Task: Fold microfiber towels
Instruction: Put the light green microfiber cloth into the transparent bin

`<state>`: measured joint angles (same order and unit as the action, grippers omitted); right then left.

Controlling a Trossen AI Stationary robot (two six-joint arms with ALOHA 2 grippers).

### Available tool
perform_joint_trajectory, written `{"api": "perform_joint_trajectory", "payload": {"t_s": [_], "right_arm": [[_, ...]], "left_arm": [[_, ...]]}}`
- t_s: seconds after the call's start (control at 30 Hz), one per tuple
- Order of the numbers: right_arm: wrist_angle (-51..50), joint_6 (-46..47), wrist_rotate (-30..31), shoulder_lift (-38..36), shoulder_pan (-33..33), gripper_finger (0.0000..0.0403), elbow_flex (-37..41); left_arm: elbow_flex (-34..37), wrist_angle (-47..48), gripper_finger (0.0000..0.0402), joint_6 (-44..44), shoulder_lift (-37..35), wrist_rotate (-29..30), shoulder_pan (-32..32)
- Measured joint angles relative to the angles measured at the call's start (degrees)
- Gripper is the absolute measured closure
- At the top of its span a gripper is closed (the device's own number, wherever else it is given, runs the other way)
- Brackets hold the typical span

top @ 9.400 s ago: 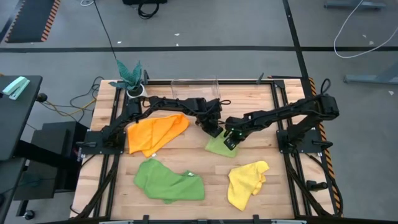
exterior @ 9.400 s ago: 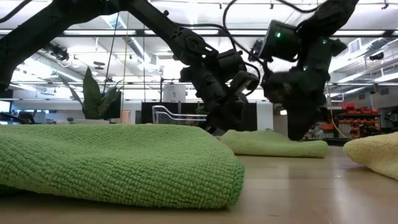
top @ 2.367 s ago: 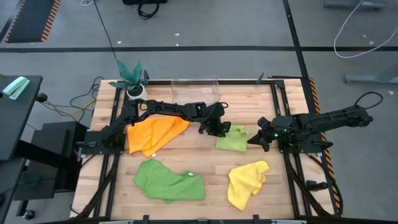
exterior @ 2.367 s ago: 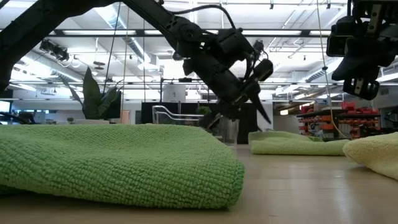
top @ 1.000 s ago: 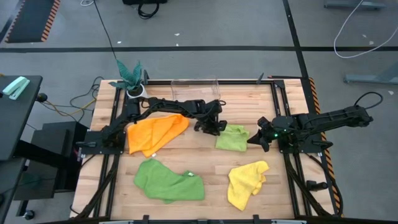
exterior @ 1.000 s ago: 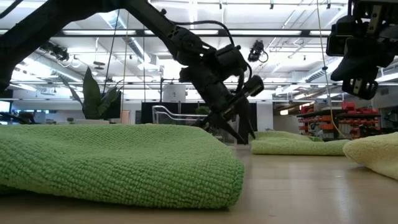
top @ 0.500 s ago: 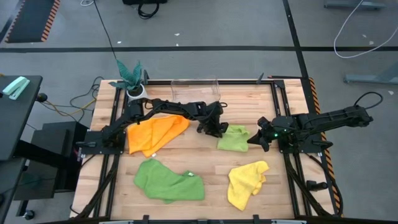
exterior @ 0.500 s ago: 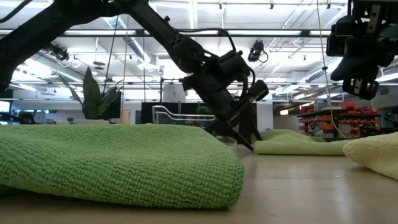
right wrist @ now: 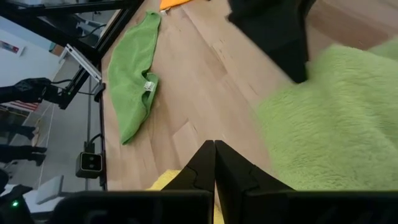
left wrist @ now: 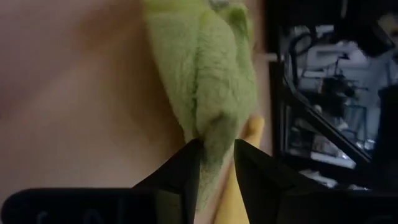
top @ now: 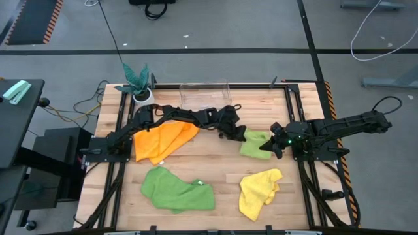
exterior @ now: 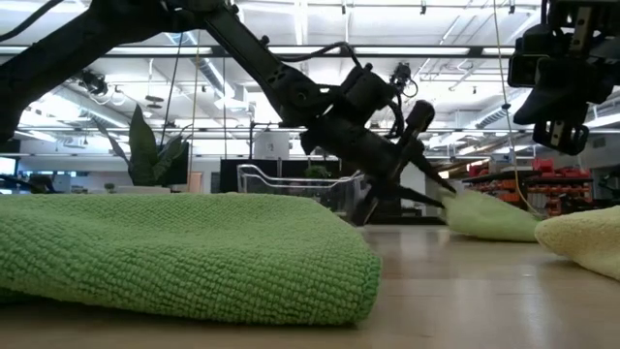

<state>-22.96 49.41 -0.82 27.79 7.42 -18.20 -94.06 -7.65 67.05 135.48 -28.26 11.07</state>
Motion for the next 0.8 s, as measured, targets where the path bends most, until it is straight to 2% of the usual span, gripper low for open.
{"api": "perform_joint_trajectory", "payload": {"t_s": [0.13,0.3,0.43,0.63,0.8], "right_arm": [[0.0,0.5,0.1,0.0,0.0,0.039,0.0],[0.0,1.9,0.1,0.0,0.0,0.0389,0.0],[0.0,3.1,-0.1,0.0,0.0,0.0389,0.0],[-0.1,4.9,-0.1,0.0,0.0,0.0389,0.0],[-0.1,6.3,-0.1,0.0,0.0,0.0389,0.0]], "left_arm": [[0.1,2.5,0.0294,-6.2,0.0,3.4,0.0],[0.1,2.5,0.0294,-10.2,0.0,4.0,0.0],[0.0,5.5,0.0294,-4.9,0.0,4.0,0.1],[-0.2,8.5,0.0294,-7.4,0.1,3.9,-0.1],[-0.2,8.1,0.0291,-4.2,0.1,3.1,-0.1]]}}
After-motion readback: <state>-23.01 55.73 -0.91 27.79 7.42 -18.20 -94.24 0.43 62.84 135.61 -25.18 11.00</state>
